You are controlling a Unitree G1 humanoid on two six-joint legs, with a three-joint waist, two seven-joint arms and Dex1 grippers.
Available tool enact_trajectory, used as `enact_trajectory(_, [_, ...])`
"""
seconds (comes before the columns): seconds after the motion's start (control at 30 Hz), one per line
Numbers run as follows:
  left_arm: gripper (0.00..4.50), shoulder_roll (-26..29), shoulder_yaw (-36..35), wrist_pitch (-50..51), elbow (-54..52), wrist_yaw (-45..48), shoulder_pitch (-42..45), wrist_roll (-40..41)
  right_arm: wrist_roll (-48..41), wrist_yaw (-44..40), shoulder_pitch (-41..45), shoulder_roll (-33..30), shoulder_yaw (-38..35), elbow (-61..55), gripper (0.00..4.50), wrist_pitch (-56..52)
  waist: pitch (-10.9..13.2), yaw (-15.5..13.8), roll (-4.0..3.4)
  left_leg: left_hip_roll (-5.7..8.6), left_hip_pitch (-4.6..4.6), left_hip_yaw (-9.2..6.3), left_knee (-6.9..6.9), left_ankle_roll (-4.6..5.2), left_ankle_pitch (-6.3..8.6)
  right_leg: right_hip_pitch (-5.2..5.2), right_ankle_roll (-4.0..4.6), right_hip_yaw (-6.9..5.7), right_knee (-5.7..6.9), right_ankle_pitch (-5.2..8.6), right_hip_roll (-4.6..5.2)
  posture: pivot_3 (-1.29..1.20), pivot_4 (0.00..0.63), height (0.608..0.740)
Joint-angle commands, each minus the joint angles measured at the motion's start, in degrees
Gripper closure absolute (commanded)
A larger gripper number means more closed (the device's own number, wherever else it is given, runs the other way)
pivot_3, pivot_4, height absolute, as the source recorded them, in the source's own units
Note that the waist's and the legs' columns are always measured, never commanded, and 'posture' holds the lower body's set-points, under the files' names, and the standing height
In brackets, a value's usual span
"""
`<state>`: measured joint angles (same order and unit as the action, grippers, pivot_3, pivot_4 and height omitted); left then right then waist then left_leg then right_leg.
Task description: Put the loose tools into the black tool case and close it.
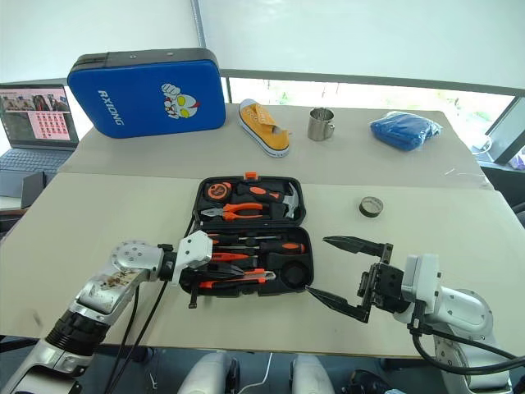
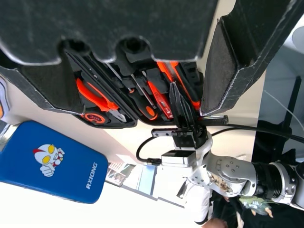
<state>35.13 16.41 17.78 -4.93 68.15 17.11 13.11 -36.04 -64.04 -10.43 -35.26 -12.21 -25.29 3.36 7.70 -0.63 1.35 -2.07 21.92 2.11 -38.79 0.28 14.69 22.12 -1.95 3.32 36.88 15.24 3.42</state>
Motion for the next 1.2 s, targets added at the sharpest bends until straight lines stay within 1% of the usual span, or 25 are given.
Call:
enact_trajectory(0.03, [4.43, -0.6, 1.7, -2.0, 4.3, -1.1, -3.2, -2.1, -0.3, 0.9, -0.5, 0.1, -1.3, -1.9, 0.0, 0.9, -0.1, 0.0, -0.1, 0.0, -0.01, 0.01, 0.0, 0.0, 0.0, 0.0, 0.0, 0.02, 0.0, 0.0, 0.0, 0.0, 0.15, 0.74])
enact_trajectory(0.1, [4.43, -1.7, -1.6, -5.9, 4.7, -1.2, -3.4, 0.2, -0.5, 1.5, -1.0, 0.1, -2.2, -1.8, 0.0, 0.9, -0.1, 0.0, -0.12, 0.01, -0.01, 0.03, 0.0, 0.0, 0.0, 0.01, 0.0, 0.05, 0.01, 0.0, 0.0, 0.0, 0.15, 0.74])
enact_trajectory(0.17, [3.92, -2.9, -7.7, -11.2, 4.6, -1.7, -3.8, 4.1, -1.7, 2.7, -2.5, 0.1, -4.9, -1.2, 0.0, 0.4, 0.0, 0.0, -0.12, 0.0, 0.02, 0.03, 0.0, 0.0, 0.0, 0.03, 0.0, 0.06, 0.01, 0.0, 0.0, 0.0, 0.15, 0.74])
enact_trajectory(0.2, [3.7, -3.1, -10.1, -11.9, 4.4, -1.3, -4.0, 6.2, -2.2, 3.3, -3.1, 0.2, -6.1, -0.8, 0.0, 0.2, 0.0, 0.0, -0.11, 0.01, 0.06, 0.03, -0.01, 0.0, 0.0, 0.08, 0.01, 0.06, 0.01, 0.0, 0.01, 0.0, 0.15, 0.74])
enact_trajectory(0.23, [3.36, -3.8, -13.0, -13.9, 4.1, -1.5, -3.8, 8.5, -2.6, 3.9, -3.8, 0.4, -7.5, -0.1, 0.0, 0.2, 0.0, 0.0, -0.04, 0.0, 0.11, 0.02, -0.01, 0.0, 0.0, 0.12, 0.01, 0.06, 0.01, -0.01, 0.01, 0.0, 0.15, 0.74])
enact_trajectory(0.27, [3.0, -4.0, -15.4, -13.6, 3.3, -1.6, -3.7, 11.1, -2.9, 4.3, -4.6, 0.5, -8.7, 0.5, 0.0, 0.2, 0.1, 0.0, 0.03, -0.01, 0.12, 0.01, -0.01, 0.0, 0.0, 0.14, 0.02, 0.06, 0.03, -0.01, 0.0, 0.0, 0.15, 0.74])
enact_trajectory(0.3, [2.54, -3.9, -18.1, -13.7, 2.1, -1.4, -3.6, 13.7, -2.8, 4.8, -5.7, 0.9, -10.2, 1.5, 0.0, 0.6, 0.1, 0.0, 0.11, -0.03, 0.16, -0.01, -0.01, 0.0, 0.0, 0.18, 0.02, 0.05, 0.05, -0.01, 0.0, 0.0, 0.15, 0.74])
enact_trajectory(0.33, [2.3, -3.6, -20.6, -13.2, 0.8, -0.7, -3.8, 16.7, -2.7, 5.0, -6.7, 1.4, -11.5, 2.4, 0.0, 1.3, 0.2, 0.0, 0.18, -0.04, 0.17, -0.02, -0.01, 0.0, 0.0, 0.19, 0.03, 0.05, 0.05, -0.02, -0.01, 0.0, 0.15, 0.74])
enact_trajectory(0.37, [1.83, -3.3, -21.9, -12.5, -0.2, -0.1, -3.9, 18.6, -2.6, 5.2, -7.3, 1.8, -12.3, 2.9, 0.0, 1.6, 0.2, 0.0, 0.2, -0.06, 0.2, -0.03, -0.02, 0.0, 0.0, 0.2, 0.03, 0.03, 0.05, -0.02, -0.01, 0.0, 0.15, 0.74])
enact_trajectory(0.43, [1.2, -1.0, -27.1, -9.0, -1.7, 1.3, -5.4, 24.6, -1.6, 5.8, -9.7, 3.6, -14.7, 5.6, 0.0, 3.2, 0.2, 0.1, 0.19, -0.05, 0.2, -0.05, 0.0, 0.0, 0.0, 0.2, 0.02, 0.07, 0.0, -0.02, 0.02, 0.0, 0.15, 0.74])
enact_trajectory(0.47, [0.88, 0.3, -29.7, -8.2, -1.2, 1.8, -6.2, 26.2, -1.0, 6.2, -10.8, 4.6, -15.9, 7.6, 0.0, 4.0, 0.2, 0.2, 0.19, -0.06, 0.23, -0.06, 0.01, 0.01, 0.01, 0.22, 0.02, 0.07, -0.01, -0.01, 0.02, 0.0, 0.15, 0.74])
enact_trajectory(0.5, [0.42, 1.5, -32.1, -7.2, -0.6, 2.2, -7.0, 27.8, -0.4, 6.6, -11.6, 5.4, -17.1, 9.6, 0.0, 5.0, 0.2, 0.3, 0.17, -0.1, 0.2, -0.07, 0.02, 0.03, 0.03, 0.21, 0.02, 0.07, -0.03, -0.01, 0.01, 0.0, 0.15, 0.74])
enact_trajectory(0.53, [0.1, 2.5, -33.5, -6.1, -0.2, 2.8, -7.7, 29.1, 0.0, 6.9, -12.0, 5.9, -17.9, 11.4, 0.0, 5.8, 0.2, 0.4, 0.17, -0.09, 0.18, -0.06, 0.05, 0.04, 0.04, 0.21, 0.02, 0.08, -0.05, -0.01, 0.01, 0.0, 0.15, 0.74])
enact_trajectory(0.63, [0.04, 5.1, -36.4, -2.0, -0.7, 4.2, -9.0, 32.9, 0.2, 9.2, -11.6, 6.8, -19.5, 15.6, 0.0, 5.6, 0.2, 0.7, 0.11, -0.1, 0.13, -0.04, 0.06, 0.04, 0.04, 0.2, 0.02, 0.11, -0.04, -0.01, 0.02, 0.0, 0.15, 0.74])
enact_trajectory(0.73, [0.04, 6.9, -38.7, -2.0, 0.7, 4.8, -9.4, 32.7, -3.2, 14.6, -8.0, 7.7, -20.2, 15.8, 0.0, 1.2, 0.3, 1.2, 0.12, -0.11, 0.11, -0.03, 0.05, 0.04, 0.04, 0.2, 0.02, 0.14, -0.03, 0.0, 0.01, 0.0, 0.15, 0.74])
enact_trajectory(0.77, [0.04, 7.1, -38.9, -1.8, 0.8, 4.6, -9.4, 32.6, -3.4, 15.6, -6.5, 6.9, -19.7, 15.6, 0.0, -0.5, 0.3, 1.3, 0.1, -0.14, 0.1, -0.04, 0.05, 0.04, 0.03, 0.2, 0.03, 0.14, -0.02, -0.01, -0.02, 0.0, 0.15, 0.74])
enact_trajectory(0.87, [0.04, 6.3, -38.3, -1.7, 0.3, 4.3, -9.9, 32.4, -1.1, 19.1, 3.5, 0.4, -16.0, 17.1, 0.0, -8.8, 0.4, 2.0, -0.07, -0.12, 0.06, 0.01, 0.08, 0.04, 0.04, 0.26, 0.03, 0.35, 0.01, -0.01, -0.01, 0.0, 0.15, 0.74])
enact_trajectory(0.93, [0.04, 5.5, -37.3, -0.3, -0.2, 4.1, -9.9, 33.0, 3.9, 23.0, 11.6, -5.1, -11.6, 21.3, 0.0, -16.8, 0.4, 2.2, -0.06, -0.08, 0.07, 0.08, 0.09, 0.04, 0.04, 0.3, -0.01, 0.47, 0.01, -0.03, -0.01, 0.0, 0.15, 0.74])
enact_trajectory(1.0, [0.04, 4.7, -36.2, -0.6, 0.1, 4.0, -9.8, 32.1, 6.1, 24.1, 18.4, -7.6, -8.1, 25.2, 0.0, -20.7, 0.5, 2.1, 0.01, -0.08, 0.09, 0.11, 0.09, 0.04, 0.03, 0.36, -0.01, 0.46, 0.01, -0.03, -0.02, 0.0, 0.15, 0.74])
enact_trajectory(1.07, [0.04, 4.1, -34.8, -0.9, 0.3, 4.3, -10.1, 30.9, 10.3, 22.2, 28.1, -10.7, -0.7, 29.2, 0.0, -26.1, 0.5, 1.8, 0.14, -0.06, 0.18, 0.15, 0.17, 0.04, 0.03, 0.42, 0.01, 0.38, -0.01, -0.02, -0.07, 0.0, 0.15, 0.74])
enact_trajectory(1.1, [0.04, 4.0, -34.1, -0.5, 0.2, 4.2, -10.1, 30.7, 13.9, 21.8, 32.7, -12.1, 3.8, 31.7, 0.0, -29.6, 0.6, 1.9, 0.08, -0.09, 0.19, 0.23, 0.16, 0.05, 0.04, 0.48, 0.03, 0.4, -0.01, -0.01, -0.1, 0.0, 0.15, 0.74])
enact_trajectory(1.2, [0.04, 3.2, -32.3, -0.9, 0.1, 4.3, -9.4, 29.6, 21.5, 19.6, 41.8, -13.1, 12.9, 39.2, 0.0, -31.7, 0.6, 1.7, 0.06, -0.04, 0.62, 0.31, 0.13, 0.06, 0.03, 1.06, 0.03, 0.59, 0.17, -0.03, -0.06, 0.0, 0.15, 0.74])
